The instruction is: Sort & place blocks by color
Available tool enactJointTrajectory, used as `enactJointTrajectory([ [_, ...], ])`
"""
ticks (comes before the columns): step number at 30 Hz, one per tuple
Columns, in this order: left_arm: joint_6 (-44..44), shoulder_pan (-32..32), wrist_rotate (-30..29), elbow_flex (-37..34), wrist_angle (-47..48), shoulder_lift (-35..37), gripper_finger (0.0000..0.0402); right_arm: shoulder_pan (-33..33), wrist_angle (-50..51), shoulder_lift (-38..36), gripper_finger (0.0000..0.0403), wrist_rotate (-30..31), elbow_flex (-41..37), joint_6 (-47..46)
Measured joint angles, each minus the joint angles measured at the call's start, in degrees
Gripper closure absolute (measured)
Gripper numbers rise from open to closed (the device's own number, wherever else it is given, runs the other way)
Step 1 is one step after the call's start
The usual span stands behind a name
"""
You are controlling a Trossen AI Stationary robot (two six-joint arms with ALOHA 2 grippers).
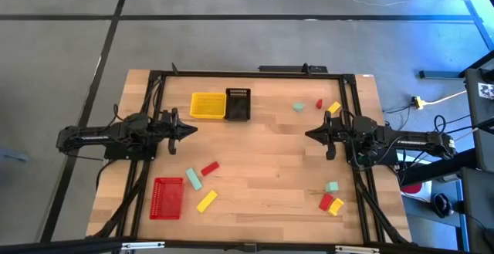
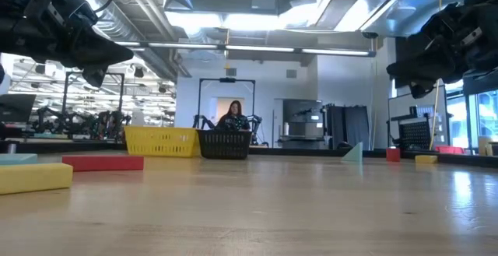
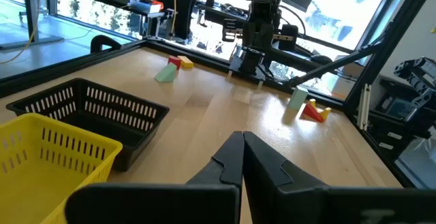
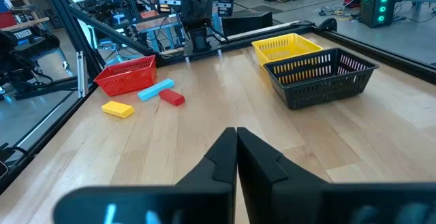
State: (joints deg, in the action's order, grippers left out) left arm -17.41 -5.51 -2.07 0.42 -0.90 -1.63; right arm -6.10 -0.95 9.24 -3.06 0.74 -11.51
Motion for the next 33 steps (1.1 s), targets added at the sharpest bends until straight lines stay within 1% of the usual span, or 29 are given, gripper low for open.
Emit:
enactJointTrajectory([
  [18, 0.0, 0.0, -0.4, 0.0, -0.7, 0.0, 0.0401, 0.0, 0.0, 0.0, 0.0389, 0.0, 0.0, 0.0],
  [20, 0.0, 0.0, -0.5, 0.0, -3.1, 0.0, 0.0401, 0.0, 0.0, 0.0, 0.0389, 0.0, 0.0, 0.0],
  [23, -4.7, 0.0, -3.7, 0.0, -12.5, -0.2, 0.0401, 0.0, 0.0, 0.0, 0.0389, 0.0, 0.0, 0.0],
  [26, -6.2, 0.0, -8.6, 0.2, -19.9, -2.1, 0.0399, 0.0, 0.0, 0.0, 0.0389, 0.0, 0.0, 0.0],
  [29, -6.4, 0.0, -13.0, 3.4, -20.0, -5.5, 0.0378, 0.0, 0.0, 0.0, 0.0389, 0.0, 0.0, 0.0],
  [31, -6.5, 0.1, -14.2, 6.5, -20.2, -9.8, 0.0356, 0.0, 0.0, 0.0, 0.0389, 0.0, 0.0, 0.0],
  [33, -7.0, 0.1, -15.0, 10.0, -19.8, -15.6, 0.0330, 0.0, 0.0, 0.0, 0.0389, 0.0, 0.0, 0.0],
])
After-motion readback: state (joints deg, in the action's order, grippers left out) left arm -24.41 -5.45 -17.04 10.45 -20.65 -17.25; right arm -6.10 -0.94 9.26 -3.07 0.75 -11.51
